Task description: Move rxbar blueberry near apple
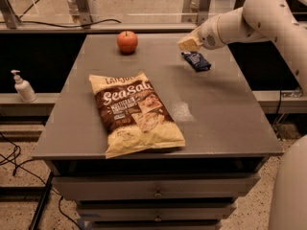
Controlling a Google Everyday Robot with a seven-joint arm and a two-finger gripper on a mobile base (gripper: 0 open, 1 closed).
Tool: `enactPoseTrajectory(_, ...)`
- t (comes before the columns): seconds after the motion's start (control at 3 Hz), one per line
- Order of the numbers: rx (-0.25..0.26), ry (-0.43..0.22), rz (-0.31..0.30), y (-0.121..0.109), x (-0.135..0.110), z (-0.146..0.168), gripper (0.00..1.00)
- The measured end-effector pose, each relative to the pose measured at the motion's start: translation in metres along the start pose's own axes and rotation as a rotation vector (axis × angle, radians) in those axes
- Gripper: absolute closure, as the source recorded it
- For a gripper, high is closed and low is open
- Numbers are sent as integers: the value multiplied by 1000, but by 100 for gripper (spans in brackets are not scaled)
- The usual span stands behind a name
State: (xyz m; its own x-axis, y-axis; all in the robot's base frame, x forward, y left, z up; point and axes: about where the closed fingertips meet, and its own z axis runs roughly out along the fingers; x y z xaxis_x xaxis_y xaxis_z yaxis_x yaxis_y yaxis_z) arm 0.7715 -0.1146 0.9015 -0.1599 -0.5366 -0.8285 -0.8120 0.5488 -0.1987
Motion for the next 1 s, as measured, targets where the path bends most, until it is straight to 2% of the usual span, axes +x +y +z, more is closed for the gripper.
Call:
enactPoseTrajectory(0.33, -14, 59, -42, 4, 9, 1, 84)
enactPoseTrajectory(0.67, 40, 134, -19, -16, 46, -13, 61)
enactPoseTrajectory(1.0, 89, 161, 25, -35, 71, -26, 37)
